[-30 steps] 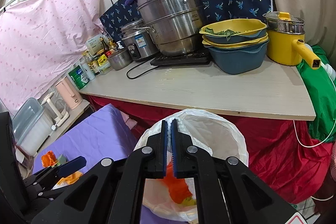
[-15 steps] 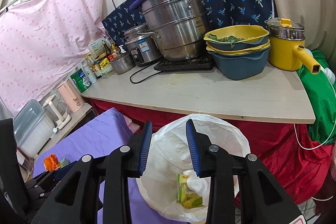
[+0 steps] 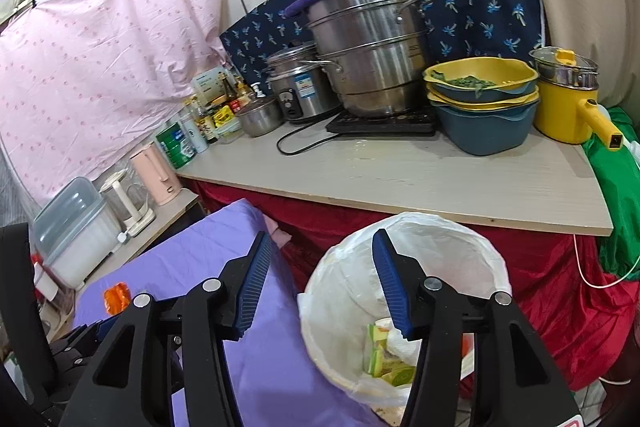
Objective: Collect trash
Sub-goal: 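Move both grippers back over the table toward the orange bags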
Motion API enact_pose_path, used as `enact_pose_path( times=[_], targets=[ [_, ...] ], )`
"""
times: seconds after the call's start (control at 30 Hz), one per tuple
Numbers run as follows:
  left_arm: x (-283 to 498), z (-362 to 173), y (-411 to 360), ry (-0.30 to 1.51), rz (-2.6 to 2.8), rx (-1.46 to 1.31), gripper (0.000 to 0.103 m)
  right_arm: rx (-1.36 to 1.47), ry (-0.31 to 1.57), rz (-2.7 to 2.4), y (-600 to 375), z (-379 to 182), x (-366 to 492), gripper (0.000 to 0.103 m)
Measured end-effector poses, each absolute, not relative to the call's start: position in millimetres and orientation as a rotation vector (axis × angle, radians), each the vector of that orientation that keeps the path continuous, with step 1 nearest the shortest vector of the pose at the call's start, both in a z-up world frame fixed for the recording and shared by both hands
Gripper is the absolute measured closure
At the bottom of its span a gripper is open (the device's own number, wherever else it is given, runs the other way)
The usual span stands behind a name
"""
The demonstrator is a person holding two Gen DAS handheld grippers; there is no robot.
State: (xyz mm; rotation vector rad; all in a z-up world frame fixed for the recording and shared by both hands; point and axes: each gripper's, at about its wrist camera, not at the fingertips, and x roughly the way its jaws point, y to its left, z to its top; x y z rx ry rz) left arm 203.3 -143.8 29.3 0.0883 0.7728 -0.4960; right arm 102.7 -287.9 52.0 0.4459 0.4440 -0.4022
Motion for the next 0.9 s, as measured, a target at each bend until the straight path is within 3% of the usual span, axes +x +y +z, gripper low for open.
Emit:
enact_pose_path(
  times=[0.9],
  targets=[
    [217.7,8.2,67.1,0.823,-0.157,-0.064,0.013,0.337,0.562,-0.113,-125.0,39.0,162.1,0.051]
  ],
)
